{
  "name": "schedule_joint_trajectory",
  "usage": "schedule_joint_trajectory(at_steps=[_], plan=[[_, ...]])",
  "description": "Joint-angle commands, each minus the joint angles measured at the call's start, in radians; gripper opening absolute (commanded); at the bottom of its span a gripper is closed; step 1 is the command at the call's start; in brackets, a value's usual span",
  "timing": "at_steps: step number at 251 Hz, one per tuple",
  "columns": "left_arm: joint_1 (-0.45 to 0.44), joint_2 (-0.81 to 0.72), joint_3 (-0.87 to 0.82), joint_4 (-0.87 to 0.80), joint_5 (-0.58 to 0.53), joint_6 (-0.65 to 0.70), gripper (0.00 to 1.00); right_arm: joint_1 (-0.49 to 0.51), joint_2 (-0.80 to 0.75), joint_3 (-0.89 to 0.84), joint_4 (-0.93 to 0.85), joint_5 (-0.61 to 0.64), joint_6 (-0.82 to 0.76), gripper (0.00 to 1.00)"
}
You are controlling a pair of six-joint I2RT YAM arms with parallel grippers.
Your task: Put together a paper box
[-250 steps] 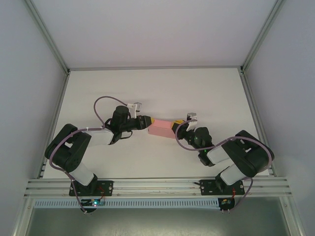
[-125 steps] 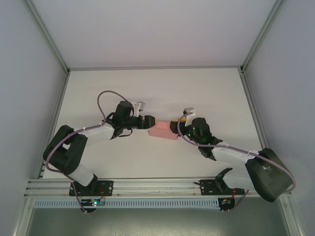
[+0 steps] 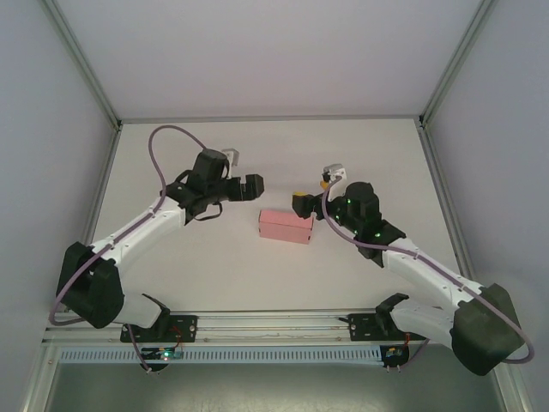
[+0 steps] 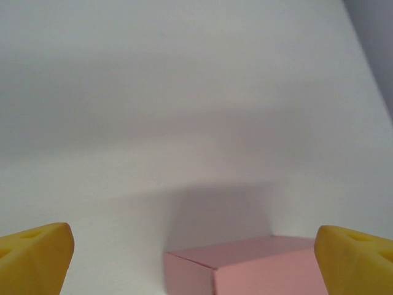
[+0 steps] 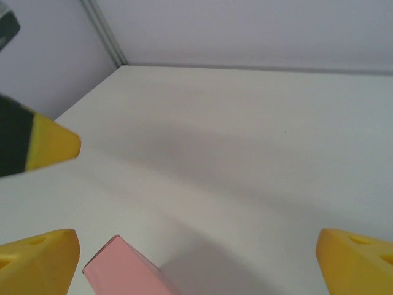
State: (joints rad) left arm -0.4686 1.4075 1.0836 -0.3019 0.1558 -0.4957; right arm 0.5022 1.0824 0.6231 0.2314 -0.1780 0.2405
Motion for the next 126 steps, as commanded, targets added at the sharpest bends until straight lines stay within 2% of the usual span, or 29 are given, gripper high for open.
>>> schedule_joint_trajectory(at_steps=[1, 33, 69, 97, 126], plan=[[0.016, -0.02, 0.054, -0.244, -0.228, 0.029, 1.0, -0.01, -0.004, 0.103, -0.183, -0.116, -0.167, 0.98], [0.022, -0.048, 0.045, -0.265, -0.223, 0.069, 1.0, -0.009, 0.027, 0.21, -0.381, -0.214, -0.359, 0.98], [0.028, -0.085, -0.033, -0.18, -0.17, 0.055, 1.0, 0.024, 0.077, 0.307, -0.627, -0.33, -0.648, 0.98], [0.03, -0.096, -0.057, -0.181, -0.173, 0.055, 1.0, 0.051, 0.106, 0.338, -0.721, -0.311, -0.821, 0.98], [0.03, -0.105, -0.073, -0.198, -0.209, 0.056, 1.0, 0.056, 0.133, 0.354, -0.743, -0.302, -0.92, 0.98]])
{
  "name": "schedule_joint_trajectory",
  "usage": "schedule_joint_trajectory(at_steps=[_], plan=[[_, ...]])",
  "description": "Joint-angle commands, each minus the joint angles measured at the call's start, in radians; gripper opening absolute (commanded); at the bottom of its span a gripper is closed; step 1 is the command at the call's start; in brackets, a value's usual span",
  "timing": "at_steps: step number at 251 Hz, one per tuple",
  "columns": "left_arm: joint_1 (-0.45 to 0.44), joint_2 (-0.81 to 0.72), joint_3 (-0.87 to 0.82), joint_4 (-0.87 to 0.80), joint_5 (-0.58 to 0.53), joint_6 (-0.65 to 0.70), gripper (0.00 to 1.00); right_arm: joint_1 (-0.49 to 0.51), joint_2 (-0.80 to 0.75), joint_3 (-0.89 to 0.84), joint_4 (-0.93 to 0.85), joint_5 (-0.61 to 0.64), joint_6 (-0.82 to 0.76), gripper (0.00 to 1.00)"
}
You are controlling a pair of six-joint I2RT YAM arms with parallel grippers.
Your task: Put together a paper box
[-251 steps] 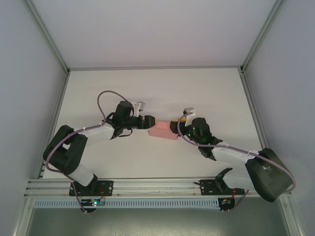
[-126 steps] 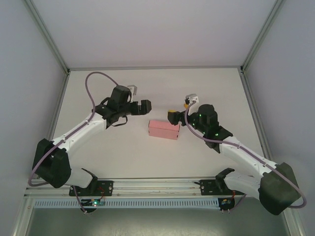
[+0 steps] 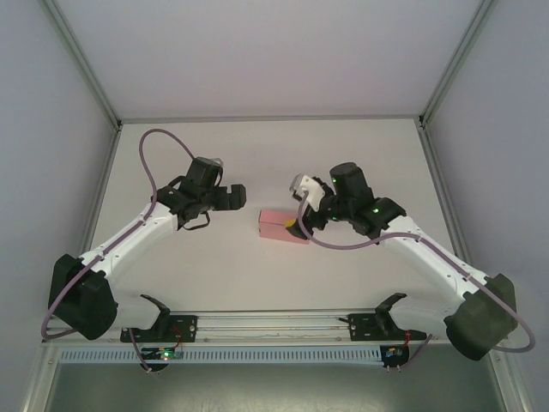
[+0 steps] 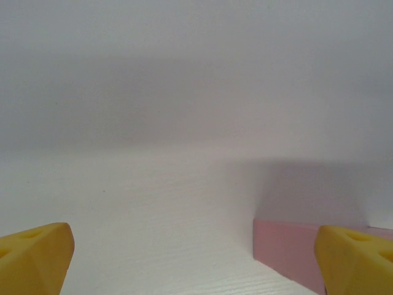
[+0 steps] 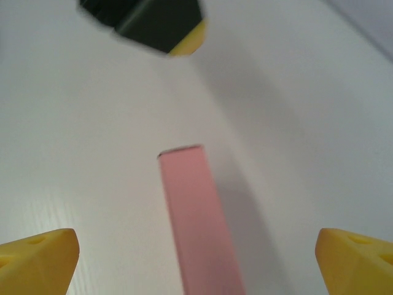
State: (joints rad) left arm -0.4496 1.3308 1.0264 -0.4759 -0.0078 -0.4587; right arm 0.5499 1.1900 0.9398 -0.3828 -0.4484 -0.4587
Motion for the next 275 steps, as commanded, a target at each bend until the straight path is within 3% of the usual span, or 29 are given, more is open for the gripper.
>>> schedule_joint_trajectory(at_steps=[1, 50, 139, 186, 275], plan=[[0.012, -0.029, -0.016, -0.024, -0.045, 0.02, 1.0, 0.009, 0.026, 0.038, -0.129, -0.032, -0.224, 0.98], [0.012, -0.036, -0.037, -0.017, -0.061, 0.018, 1.0, 0.016, 0.094, 0.076, -0.168, -0.015, -0.356, 0.98], [0.014, -0.03, -0.045, -0.012, -0.072, 0.03, 1.0, 0.037, 0.37, 0.28, -0.356, 0.101, -0.36, 0.98], [0.015, -0.03, -0.052, -0.012, -0.07, 0.03, 1.0, 0.07, 0.486, 0.33, -0.374, 0.188, -0.346, 0.98], [0.017, -0.044, -0.076, -0.007, -0.073, 0.031, 1.0, 0.079, 0.621, 0.383, -0.407, 0.165, -0.348, 0.98]])
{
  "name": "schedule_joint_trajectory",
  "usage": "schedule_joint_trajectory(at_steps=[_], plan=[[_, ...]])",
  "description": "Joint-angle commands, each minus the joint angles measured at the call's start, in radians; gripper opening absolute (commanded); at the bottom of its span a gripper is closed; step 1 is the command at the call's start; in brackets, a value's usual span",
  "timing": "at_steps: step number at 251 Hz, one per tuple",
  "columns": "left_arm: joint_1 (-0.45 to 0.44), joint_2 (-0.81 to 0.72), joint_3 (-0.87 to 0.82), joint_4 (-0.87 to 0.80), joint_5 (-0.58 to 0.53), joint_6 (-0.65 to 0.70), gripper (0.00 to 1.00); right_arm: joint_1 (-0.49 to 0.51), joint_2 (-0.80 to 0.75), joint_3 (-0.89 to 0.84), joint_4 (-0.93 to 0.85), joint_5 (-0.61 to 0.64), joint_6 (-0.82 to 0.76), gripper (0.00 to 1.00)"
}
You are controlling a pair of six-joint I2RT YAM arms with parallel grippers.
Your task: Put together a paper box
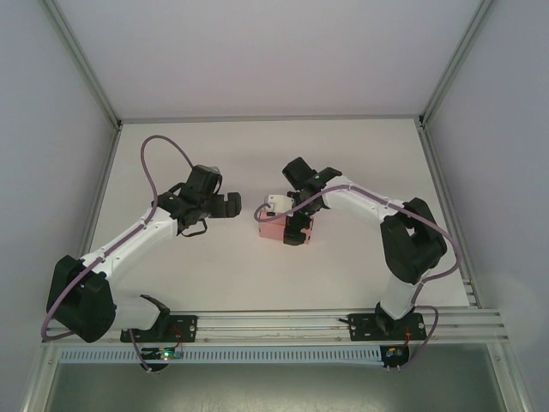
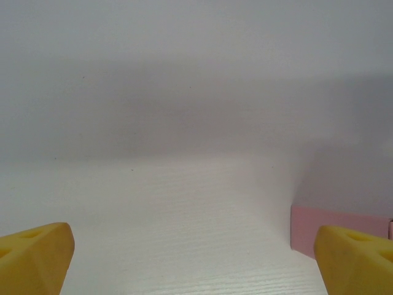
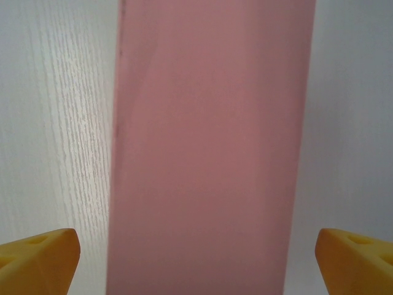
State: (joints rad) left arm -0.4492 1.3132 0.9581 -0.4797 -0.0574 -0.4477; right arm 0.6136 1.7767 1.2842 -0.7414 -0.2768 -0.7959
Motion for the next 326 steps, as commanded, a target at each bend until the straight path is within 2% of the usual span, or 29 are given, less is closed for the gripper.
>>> schedule_joint_trajectory(at_steps=[1, 17, 34, 52, 95, 134, 172, 202, 232, 282, 315, 326], plan=[[0.017, -0.026, -0.008, -0.004, -0.023, 0.02, 1.0, 0.016, 0.035, 0.039, -0.049, -0.006, -0.011, 0.98], [0.018, -0.026, -0.008, -0.004, -0.023, 0.021, 1.0, 0.018, 0.046, 0.051, -0.052, 0.004, -0.003, 0.98], [0.018, -0.026, -0.01, -0.004, -0.026, 0.021, 1.0, 0.021, 0.053, 0.058, -0.052, 0.016, 0.004, 0.93], [0.018, -0.026, -0.012, -0.003, -0.029, 0.021, 1.0, 0.025, 0.056, 0.065, -0.052, 0.031, 0.011, 0.83], [0.017, -0.034, -0.018, -0.008, -0.038, 0.021, 1.0, 0.032, 0.062, 0.08, -0.049, 0.118, 0.037, 0.48], [0.018, -0.057, -0.034, 0.0, -0.049, 0.021, 1.0, 0.047, 0.046, 0.078, -0.044, 0.178, 0.046, 0.37], [0.016, -0.079, -0.048, 0.0, -0.068, 0.023, 1.0, 0.07, -0.011, 0.052, 0.016, 0.266, 0.058, 0.32], [0.019, -0.099, -0.064, 0.004, -0.086, 0.02, 1.0, 0.107, -0.074, -0.008, 0.154, 0.472, 0.049, 0.32], [0.022, -0.118, -0.078, 0.007, -0.094, 0.02, 1.0, 0.145, -0.141, -0.088, 0.329, 0.637, -0.039, 0.33], [0.029, -0.143, -0.096, 0.012, -0.109, 0.014, 1.0, 0.158, -0.226, -0.309, 0.761, 0.698, -0.281, 0.36], [0.031, -0.146, -0.103, 0.01, -0.114, 0.011, 1.0, 0.135, -0.181, -0.358, 0.915, 0.739, -0.346, 0.37], [0.032, -0.145, -0.104, 0.011, -0.115, 0.01, 1.0, 0.125, -0.147, -0.376, 0.991, 0.768, -0.369, 0.34]])
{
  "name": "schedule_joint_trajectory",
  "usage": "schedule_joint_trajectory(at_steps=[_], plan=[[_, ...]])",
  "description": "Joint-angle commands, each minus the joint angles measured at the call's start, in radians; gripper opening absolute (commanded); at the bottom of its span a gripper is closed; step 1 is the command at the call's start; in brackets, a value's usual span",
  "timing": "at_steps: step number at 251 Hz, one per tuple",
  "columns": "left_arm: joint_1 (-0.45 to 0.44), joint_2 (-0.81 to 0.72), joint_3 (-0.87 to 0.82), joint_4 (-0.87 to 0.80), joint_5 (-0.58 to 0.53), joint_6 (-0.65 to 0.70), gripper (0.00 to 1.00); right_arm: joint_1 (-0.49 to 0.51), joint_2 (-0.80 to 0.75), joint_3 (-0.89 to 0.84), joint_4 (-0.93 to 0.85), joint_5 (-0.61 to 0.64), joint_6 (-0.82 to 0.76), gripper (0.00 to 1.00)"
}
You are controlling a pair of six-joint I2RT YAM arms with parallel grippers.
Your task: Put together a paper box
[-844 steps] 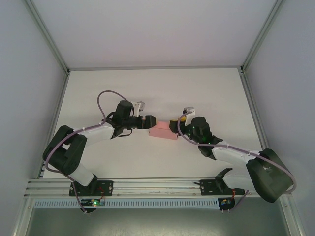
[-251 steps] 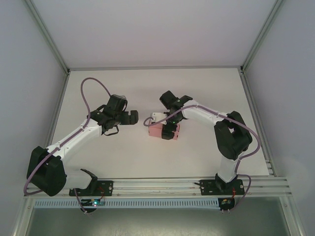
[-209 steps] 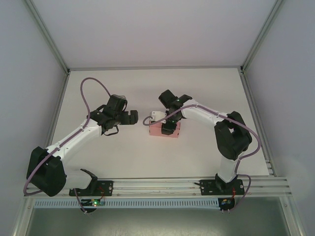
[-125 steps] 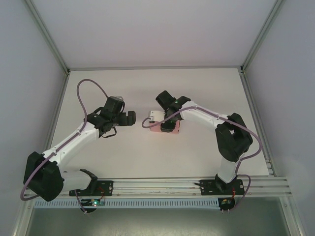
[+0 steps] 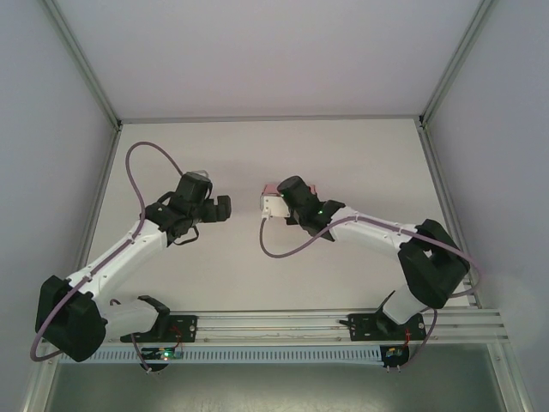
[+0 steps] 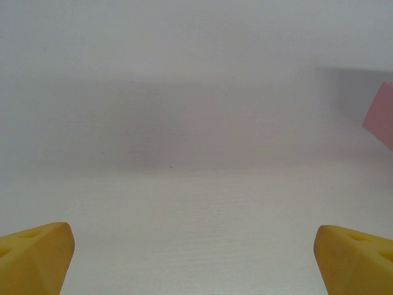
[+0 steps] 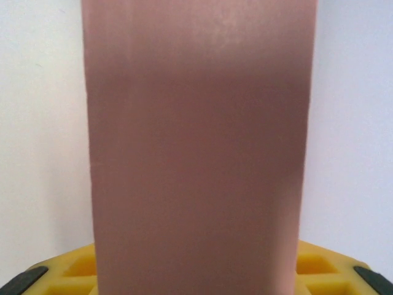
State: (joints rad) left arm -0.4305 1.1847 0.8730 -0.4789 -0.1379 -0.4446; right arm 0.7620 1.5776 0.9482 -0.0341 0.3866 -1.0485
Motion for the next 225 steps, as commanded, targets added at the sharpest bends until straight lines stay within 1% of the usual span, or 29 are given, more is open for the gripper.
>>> schedule_joint_trajectory(at_steps=[1, 12, 39, 77, 114, 149, 166, 205, 225], plan=[[0.013, -0.016, -0.02, 0.01, -0.035, 0.007, 1.0, -0.025, 0.054, -0.041, 0.29, 0.107, -0.119, 0.34], [0.013, -0.013, -0.019, 0.011, -0.034, 0.006, 1.0, -0.031, 0.087, -0.054, 0.343, 0.123, -0.143, 0.34], [0.016, -0.006, -0.02, 0.013, -0.028, 0.008, 1.0, -0.047, 0.154, -0.078, 0.473, 0.113, -0.157, 0.39], [0.016, 0.007, -0.017, 0.011, -0.023, 0.004, 1.0, -0.064, 0.224, -0.074, 0.534, 0.057, -0.129, 0.39], [0.017, 0.009, -0.022, 0.01, -0.027, 0.0, 1.0, -0.046, 0.256, -0.069, 0.526, 0.014, -0.093, 0.41], [0.019, 0.009, -0.026, 0.011, -0.025, 0.001, 1.0, -0.035, 0.271, -0.089, 0.527, -0.001, -0.067, 0.46], [0.019, 0.009, -0.026, 0.011, -0.025, 0.001, 1.0, -0.031, 0.269, -0.101, 0.503, -0.007, -0.051, 0.49], [0.021, 0.006, -0.026, 0.013, -0.023, 0.003, 1.0, -0.026, 0.252, -0.127, 0.473, -0.003, -0.012, 0.52], [0.021, 0.006, -0.026, 0.01, -0.021, 0.002, 1.0, -0.026, 0.226, -0.143, 0.471, -0.007, 0.018, 0.57]])
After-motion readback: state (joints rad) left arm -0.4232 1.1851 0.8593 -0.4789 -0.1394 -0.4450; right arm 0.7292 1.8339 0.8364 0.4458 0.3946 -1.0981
